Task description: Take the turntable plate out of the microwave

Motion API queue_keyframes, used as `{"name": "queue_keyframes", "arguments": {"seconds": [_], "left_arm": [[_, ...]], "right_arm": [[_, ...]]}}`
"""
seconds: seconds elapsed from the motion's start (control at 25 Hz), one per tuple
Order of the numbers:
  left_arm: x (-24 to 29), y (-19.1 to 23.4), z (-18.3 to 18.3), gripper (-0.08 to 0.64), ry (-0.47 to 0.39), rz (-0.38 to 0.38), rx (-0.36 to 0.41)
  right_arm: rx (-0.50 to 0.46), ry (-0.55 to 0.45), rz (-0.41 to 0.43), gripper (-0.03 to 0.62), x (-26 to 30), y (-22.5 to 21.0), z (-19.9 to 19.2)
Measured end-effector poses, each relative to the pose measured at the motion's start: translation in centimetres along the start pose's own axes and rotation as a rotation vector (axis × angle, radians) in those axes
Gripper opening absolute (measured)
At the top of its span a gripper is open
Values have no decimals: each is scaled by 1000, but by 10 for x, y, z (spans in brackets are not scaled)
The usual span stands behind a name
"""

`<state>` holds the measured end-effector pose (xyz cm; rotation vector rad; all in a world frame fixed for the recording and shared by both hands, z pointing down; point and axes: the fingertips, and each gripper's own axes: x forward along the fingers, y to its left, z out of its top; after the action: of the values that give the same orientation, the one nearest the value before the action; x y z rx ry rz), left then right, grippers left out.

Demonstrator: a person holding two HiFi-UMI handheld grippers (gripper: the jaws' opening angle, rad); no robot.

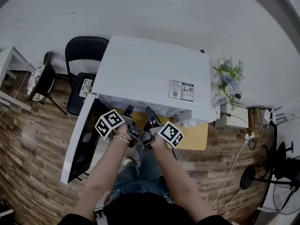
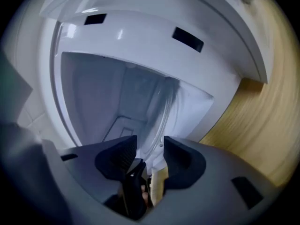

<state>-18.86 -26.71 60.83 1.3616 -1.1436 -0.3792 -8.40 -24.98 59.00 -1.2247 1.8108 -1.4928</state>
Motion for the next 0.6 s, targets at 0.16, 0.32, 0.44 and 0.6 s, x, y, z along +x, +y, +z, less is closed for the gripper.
{"name": "queue_keyframes", "arguments": {"seconds": [0.16, 0.32, 0.44, 0.6], "left_arm": [[-1, -2, -1, 26, 17, -2, 10], [-1, -3, -3, 26, 29, -9, 18], [-1, -4, -4, 28, 38, -29, 39], [-1, -11, -8, 38, 57, -69, 129]], "right_arm": [[121, -46, -7, 131, 8, -10, 7], [186, -60, -23, 48, 8, -17, 8], [260, -62, -6, 40, 7, -19, 8], [294, -72, 19, 35, 5, -16, 13]]}}
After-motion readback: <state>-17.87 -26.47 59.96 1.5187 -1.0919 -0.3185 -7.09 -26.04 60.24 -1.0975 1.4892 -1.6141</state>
